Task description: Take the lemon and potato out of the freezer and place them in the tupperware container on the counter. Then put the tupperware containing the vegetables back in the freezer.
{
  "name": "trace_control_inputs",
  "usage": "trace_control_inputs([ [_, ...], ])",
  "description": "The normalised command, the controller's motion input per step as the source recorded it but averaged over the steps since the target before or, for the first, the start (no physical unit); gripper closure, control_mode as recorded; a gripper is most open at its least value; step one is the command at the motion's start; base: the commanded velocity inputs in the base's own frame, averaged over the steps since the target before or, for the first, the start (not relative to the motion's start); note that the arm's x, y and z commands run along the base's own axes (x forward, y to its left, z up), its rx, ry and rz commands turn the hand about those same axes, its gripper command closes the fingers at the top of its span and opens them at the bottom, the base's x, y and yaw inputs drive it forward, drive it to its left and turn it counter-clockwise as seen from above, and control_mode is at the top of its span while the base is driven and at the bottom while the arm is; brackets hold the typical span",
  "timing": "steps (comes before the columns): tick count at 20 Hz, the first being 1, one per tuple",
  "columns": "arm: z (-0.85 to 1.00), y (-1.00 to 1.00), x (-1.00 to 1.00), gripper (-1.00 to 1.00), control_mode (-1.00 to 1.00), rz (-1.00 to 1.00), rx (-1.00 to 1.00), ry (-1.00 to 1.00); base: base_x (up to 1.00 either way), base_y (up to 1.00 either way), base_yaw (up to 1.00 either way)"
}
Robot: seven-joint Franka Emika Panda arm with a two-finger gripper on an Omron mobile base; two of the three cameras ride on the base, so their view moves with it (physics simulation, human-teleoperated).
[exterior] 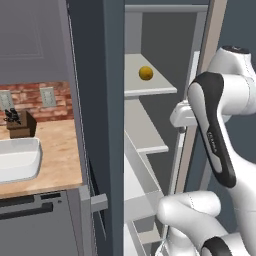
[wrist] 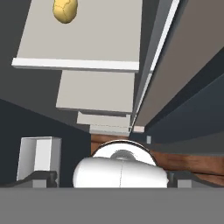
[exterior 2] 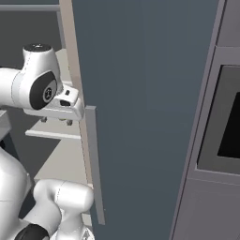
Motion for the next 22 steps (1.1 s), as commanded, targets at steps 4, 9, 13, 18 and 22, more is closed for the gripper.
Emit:
trace_control_inputs([
  [4,0.0,0.0,0.0,-1.0,1.0,0.0,0.0,0.0,0.06,0.0,0.0],
  [9,0.0,0.01,-0.12,-1.0,-1.0,0.0,0.0,-0.07,0.0,0.0,0.0],
  [13,0.05,0.02,-0.48,-1.0,-1.0,0.0,0.0,-0.24,0.0,0.0,0.0],
  [18,0.3,0.02,-0.5,-1.0,-1.0,0.0,0.0,-0.29,0.0,0.0,0.0],
  [22,0.57,0.15,-0.13,-1.0,-1.0,0.0,0.0,-0.27,0.0,0.0,0.0],
])
